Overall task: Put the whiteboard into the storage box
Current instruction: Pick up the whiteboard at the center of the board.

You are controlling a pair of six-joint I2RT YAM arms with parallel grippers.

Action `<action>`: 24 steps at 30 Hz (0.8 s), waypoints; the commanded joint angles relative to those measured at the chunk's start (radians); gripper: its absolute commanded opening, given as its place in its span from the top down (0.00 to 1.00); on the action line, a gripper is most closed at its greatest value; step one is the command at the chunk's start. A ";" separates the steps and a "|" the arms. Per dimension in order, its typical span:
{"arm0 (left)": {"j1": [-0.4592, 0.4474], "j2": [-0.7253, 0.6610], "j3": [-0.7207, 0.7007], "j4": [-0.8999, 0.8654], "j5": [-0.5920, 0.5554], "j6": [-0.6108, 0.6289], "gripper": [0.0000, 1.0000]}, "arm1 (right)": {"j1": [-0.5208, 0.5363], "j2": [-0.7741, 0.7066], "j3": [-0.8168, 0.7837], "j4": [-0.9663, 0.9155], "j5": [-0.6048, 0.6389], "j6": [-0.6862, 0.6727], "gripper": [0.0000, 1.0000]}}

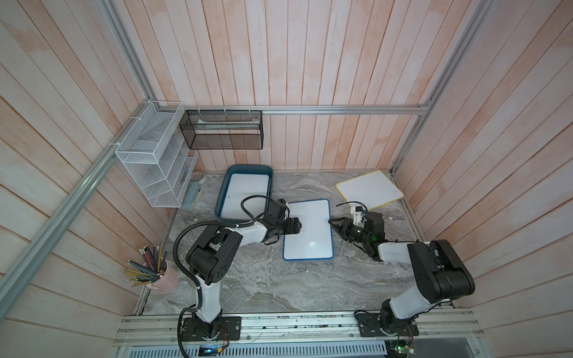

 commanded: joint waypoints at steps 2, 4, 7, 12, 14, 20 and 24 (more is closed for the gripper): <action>-0.082 0.103 -0.072 -0.044 0.305 -0.066 0.11 | 0.119 0.008 0.031 0.105 -0.281 0.049 0.56; -0.082 0.102 -0.082 -0.025 0.315 -0.078 0.11 | 0.123 0.018 0.033 0.140 -0.287 0.063 0.56; -0.084 0.101 -0.082 -0.023 0.317 -0.079 0.11 | 0.132 0.044 0.033 0.208 -0.294 0.095 0.56; -0.085 0.097 -0.080 -0.024 0.315 -0.079 0.11 | 0.144 0.103 0.033 0.324 -0.299 0.149 0.56; -0.085 0.096 -0.079 -0.026 0.314 -0.079 0.11 | 0.140 0.114 0.026 0.362 -0.302 0.163 0.57; -0.084 0.091 -0.083 -0.038 0.303 -0.071 0.11 | 0.084 0.017 0.046 -0.041 -0.188 -0.052 0.57; -0.083 0.080 -0.081 -0.053 0.276 -0.068 0.11 | 0.029 -0.072 0.135 -0.560 0.075 -0.313 0.57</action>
